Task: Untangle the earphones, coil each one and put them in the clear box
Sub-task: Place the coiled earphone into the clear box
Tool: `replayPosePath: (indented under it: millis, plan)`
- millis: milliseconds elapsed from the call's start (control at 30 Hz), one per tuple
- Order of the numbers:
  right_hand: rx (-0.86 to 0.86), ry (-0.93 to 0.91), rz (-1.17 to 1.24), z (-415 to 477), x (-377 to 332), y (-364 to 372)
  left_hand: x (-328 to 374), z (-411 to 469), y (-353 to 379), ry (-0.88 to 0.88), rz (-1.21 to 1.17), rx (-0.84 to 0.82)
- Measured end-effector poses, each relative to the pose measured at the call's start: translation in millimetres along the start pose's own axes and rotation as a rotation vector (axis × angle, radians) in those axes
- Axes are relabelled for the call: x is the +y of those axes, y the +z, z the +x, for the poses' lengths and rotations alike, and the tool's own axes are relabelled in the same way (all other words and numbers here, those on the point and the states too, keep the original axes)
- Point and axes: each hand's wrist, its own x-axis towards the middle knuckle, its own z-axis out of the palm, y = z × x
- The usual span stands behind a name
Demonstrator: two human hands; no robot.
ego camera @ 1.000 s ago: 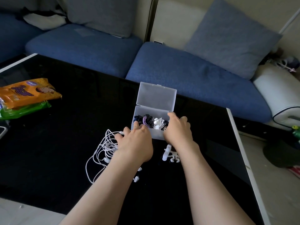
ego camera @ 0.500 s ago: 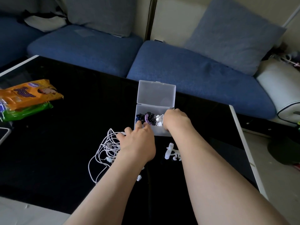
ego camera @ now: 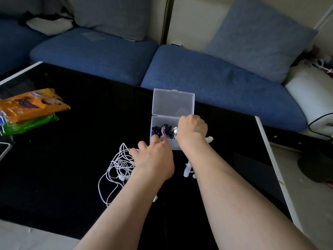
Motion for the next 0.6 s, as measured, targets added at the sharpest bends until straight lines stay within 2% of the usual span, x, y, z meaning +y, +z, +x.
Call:
replayPosePath:
  millis: [367,600]
  plan:
    - [0.169,0.123,0.208,-19,7,6,2,0,-1,-0.003,-0.016,-0.017]
    - [0.147,0.127,0.287,-23,16,11,0,-2,-3,0.017,-0.032,-0.035]
